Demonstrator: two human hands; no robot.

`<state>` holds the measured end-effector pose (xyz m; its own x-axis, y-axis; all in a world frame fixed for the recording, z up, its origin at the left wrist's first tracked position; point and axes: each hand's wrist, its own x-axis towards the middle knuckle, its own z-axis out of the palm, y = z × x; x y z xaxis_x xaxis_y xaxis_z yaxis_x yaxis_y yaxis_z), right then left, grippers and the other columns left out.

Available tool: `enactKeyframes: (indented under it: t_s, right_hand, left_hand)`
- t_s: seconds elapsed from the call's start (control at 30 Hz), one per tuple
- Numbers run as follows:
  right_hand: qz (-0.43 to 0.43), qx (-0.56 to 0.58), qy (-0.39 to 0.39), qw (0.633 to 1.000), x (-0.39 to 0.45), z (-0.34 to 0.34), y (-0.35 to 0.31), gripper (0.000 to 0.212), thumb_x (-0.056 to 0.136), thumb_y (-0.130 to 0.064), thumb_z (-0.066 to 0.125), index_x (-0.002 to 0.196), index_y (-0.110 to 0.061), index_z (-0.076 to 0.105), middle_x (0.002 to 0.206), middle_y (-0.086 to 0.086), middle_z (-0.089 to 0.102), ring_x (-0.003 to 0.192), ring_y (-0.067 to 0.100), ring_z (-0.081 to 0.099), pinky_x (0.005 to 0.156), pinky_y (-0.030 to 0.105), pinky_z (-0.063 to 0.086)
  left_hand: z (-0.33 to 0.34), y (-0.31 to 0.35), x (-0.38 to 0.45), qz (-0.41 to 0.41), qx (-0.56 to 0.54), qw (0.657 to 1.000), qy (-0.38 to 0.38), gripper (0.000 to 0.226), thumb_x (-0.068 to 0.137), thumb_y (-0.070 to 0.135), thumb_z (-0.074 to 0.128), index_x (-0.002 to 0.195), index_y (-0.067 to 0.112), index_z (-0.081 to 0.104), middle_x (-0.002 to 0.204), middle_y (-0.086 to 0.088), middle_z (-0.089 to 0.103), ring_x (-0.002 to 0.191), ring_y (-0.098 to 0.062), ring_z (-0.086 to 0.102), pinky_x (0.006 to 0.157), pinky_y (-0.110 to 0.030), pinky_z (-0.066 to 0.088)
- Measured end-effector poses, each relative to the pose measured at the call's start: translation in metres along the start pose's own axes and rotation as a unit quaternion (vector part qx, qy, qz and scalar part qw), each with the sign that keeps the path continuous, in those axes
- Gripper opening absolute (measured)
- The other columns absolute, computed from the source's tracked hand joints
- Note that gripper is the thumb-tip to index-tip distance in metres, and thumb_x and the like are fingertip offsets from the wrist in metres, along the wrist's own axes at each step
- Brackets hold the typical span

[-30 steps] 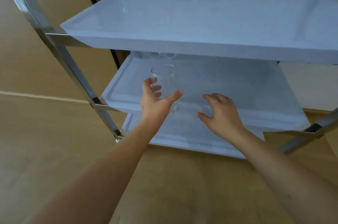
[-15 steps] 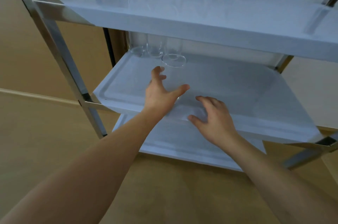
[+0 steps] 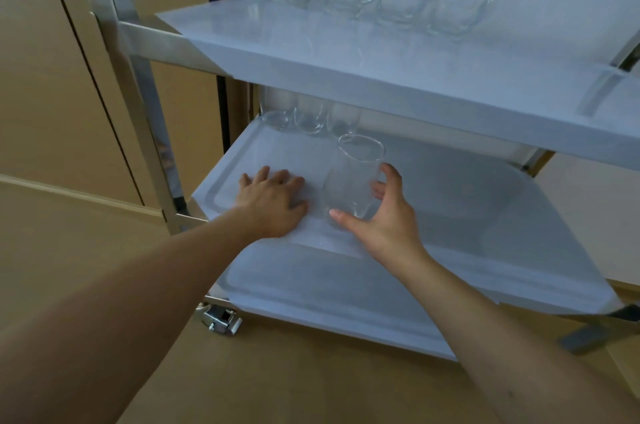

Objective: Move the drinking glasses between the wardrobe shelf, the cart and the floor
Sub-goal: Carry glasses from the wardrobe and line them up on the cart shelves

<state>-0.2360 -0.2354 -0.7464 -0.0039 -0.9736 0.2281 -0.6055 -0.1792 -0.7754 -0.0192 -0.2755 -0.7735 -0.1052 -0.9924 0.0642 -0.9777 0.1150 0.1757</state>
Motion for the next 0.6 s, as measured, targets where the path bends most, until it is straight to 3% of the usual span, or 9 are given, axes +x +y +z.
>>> enactKeyframes:
  t_s: [0.1, 0.2, 0.27, 0.43, 0.53, 0.6]
  right_hand:
    - [-0.001, 0.041, 0.003, 0.999, 0.011, 0.008, 0.005, 0.103, 0.064, -0.042, 0.094, 0.148, -0.029, 0.034, 0.13, -0.002, 0.058, 0.123, 0.011, 0.056, 0.092, 0.012, 0.039]
    - [-0.025, 0.064, 0.002, 0.998, 0.022, 0.016, 0.018, 0.092, 0.06, -0.041, 0.096, 0.136, -0.03, 0.045, 0.116, -0.008, 0.063, 0.108, 0.004, 0.062, 0.084, 0.004, 0.043]
    - [-0.036, 0.073, 0.009, 0.997, 0.034, 0.016, 0.026, 0.088, 0.059, -0.039, 0.097, 0.13, -0.031, 0.048, 0.112, -0.007, 0.065, 0.102, 0.004, 0.065, 0.084, 0.008, 0.047]
    - [-0.021, 0.072, 0.042, 0.996, 0.081, 0.012, 0.036, 0.084, 0.058, -0.036, 0.098, 0.127, -0.027, 0.051, 0.111, 0.002, 0.065, 0.101, 0.017, 0.067, 0.095, 0.035, 0.054]
    - [-0.02, 0.057, 0.061, 0.996, 0.108, 0.012, 0.048, 0.087, 0.06, -0.041, 0.097, 0.131, -0.023, 0.051, 0.111, 0.002, 0.065, 0.101, 0.017, 0.067, 0.097, 0.037, 0.053]
    - [-0.014, 0.054, 0.075, 0.996, 0.128, 0.012, 0.056, 0.086, 0.06, -0.043, 0.096, 0.13, -0.024, 0.051, 0.111, 0.002, 0.065, 0.1, 0.018, 0.066, 0.092, 0.027, 0.053]
  left_hand:
    - [-0.004, 0.008, 0.025, 0.013, -0.005, 1.0, -0.012, 0.059, 0.1, 0.06, 0.031, 0.153, 0.035, 0.032, 0.162, -0.002, 0.031, 0.15, -0.032, 0.02, 0.121, -0.058, 0.014]
    - [0.01, 0.014, 0.034, 0.031, 0.01, 0.999, 0.027, 0.057, 0.095, 0.059, 0.027, 0.142, 0.033, 0.044, 0.148, -0.003, 0.045, 0.139, -0.029, 0.037, 0.114, -0.054, 0.024]
    - [0.014, 0.013, 0.034, 0.032, 0.006, 0.999, 0.041, 0.064, 0.088, 0.062, 0.018, 0.136, 0.032, 0.048, 0.143, -0.003, 0.048, 0.134, -0.028, 0.041, 0.11, -0.052, 0.027]
    - [0.016, 0.011, 0.033, 0.031, 0.022, 0.998, 0.052, 0.065, 0.088, 0.06, 0.016, 0.137, 0.031, 0.046, 0.141, -0.002, 0.048, 0.133, -0.027, 0.042, 0.11, -0.051, 0.027]
    - [0.018, 0.01, 0.032, 0.035, 0.013, 0.998, 0.056, 0.065, 0.088, 0.062, 0.016, 0.137, 0.032, 0.047, 0.141, -0.001, 0.049, 0.133, -0.026, 0.042, 0.111, -0.051, 0.028]
    - [0.017, 0.009, 0.032, 0.034, 0.01, 0.997, 0.061, 0.064, 0.088, 0.062, 0.017, 0.136, 0.033, 0.047, 0.139, 0.0, 0.049, 0.132, -0.025, 0.043, 0.111, -0.051, 0.028]
